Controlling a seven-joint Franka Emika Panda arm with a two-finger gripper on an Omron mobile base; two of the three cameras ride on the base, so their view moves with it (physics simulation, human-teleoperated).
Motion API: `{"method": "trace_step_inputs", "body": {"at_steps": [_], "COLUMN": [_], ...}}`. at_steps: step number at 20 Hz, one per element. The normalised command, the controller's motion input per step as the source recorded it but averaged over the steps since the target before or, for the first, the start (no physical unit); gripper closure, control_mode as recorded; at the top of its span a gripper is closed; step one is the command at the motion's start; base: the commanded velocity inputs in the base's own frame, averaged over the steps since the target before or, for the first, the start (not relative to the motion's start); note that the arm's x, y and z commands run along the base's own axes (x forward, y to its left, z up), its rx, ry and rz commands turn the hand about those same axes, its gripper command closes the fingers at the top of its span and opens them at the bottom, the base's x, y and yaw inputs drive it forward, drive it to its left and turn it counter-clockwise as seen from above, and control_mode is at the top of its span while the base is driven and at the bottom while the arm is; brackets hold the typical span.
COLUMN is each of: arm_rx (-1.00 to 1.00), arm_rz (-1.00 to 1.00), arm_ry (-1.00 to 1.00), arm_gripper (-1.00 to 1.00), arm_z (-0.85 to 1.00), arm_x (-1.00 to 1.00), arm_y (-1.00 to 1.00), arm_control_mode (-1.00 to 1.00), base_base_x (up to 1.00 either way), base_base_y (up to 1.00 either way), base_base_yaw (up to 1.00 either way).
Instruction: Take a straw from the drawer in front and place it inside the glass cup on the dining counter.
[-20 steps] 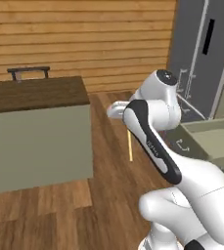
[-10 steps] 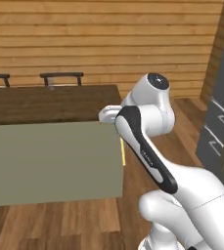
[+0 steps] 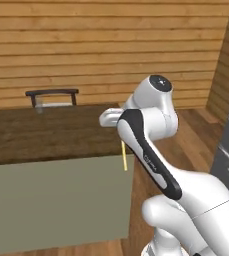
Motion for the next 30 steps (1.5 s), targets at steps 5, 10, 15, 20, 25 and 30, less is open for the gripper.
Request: {"method": "trace_step_inputs", "body": {"at_steps": [5, 10, 15, 20, 25, 30], "arm_rx": [0.0, 0.0, 0.0, 0.0, 0.0, 0.0], "arm_rz": [0.0, 0.0, 0.0, 0.0, 0.0, 0.0], "arm_ry": [0.0, 0.0, 0.0, 0.0, 0.0, 0.0], "arm_gripper": [1.0, 1.0, 1.0, 1.0, 1.0, 1.0], "arm_z": [0.0, 0.0, 0.0, 0.0, 0.0, 0.0], "arm_x": [0.0, 0.0, 0.0, 0.0, 0.0, 0.0], "arm_y": [0.0, 0.0, 0.0, 0.0, 0.0, 0.0], "arm_control_mode": [1.0, 1.0, 1.0, 1.0, 1.0, 1.0], "base_base_x": [0.38, 0.0, 0.15, 0.27, 0.65, 0.98], "base_base_y": [-0.27, -0.49, -0.65, -0.55, -0.29, 0.0], "base_base_yaw": [-0.33, -0.36, -0.23, -0.15, -0.08, -0.05]}}
